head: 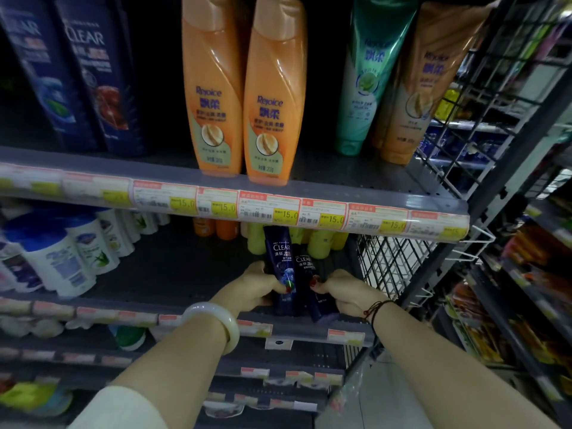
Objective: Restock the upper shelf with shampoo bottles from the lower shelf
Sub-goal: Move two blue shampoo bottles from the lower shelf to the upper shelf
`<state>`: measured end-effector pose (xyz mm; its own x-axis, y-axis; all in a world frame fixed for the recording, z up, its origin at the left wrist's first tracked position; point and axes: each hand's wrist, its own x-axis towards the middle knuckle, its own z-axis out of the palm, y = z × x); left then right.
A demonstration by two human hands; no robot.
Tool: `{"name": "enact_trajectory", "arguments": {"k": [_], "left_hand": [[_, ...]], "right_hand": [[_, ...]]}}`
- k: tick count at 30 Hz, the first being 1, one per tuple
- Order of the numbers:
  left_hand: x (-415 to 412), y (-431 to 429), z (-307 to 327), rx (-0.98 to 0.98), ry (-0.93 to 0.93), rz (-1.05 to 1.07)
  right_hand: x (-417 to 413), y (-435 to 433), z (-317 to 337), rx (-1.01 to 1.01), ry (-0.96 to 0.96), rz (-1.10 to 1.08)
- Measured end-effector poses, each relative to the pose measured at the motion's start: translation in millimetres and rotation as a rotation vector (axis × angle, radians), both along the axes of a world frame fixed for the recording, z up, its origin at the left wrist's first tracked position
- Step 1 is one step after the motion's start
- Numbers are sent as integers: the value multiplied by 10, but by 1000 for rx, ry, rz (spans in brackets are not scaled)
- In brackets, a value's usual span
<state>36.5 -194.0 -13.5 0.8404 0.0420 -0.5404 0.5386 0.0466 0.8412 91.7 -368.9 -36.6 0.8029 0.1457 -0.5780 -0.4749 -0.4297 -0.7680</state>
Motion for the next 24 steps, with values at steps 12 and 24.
{"name": "enact_trajectory", "arguments": {"k": [12,24], "left_hand": [[-306,471,209,19,-60,-248],[-899,1161,499,209,-110,-428]], "right_hand": [[-738,450,405,201,-120,-158],[-1528,977,660,181,-214,-105]]}}
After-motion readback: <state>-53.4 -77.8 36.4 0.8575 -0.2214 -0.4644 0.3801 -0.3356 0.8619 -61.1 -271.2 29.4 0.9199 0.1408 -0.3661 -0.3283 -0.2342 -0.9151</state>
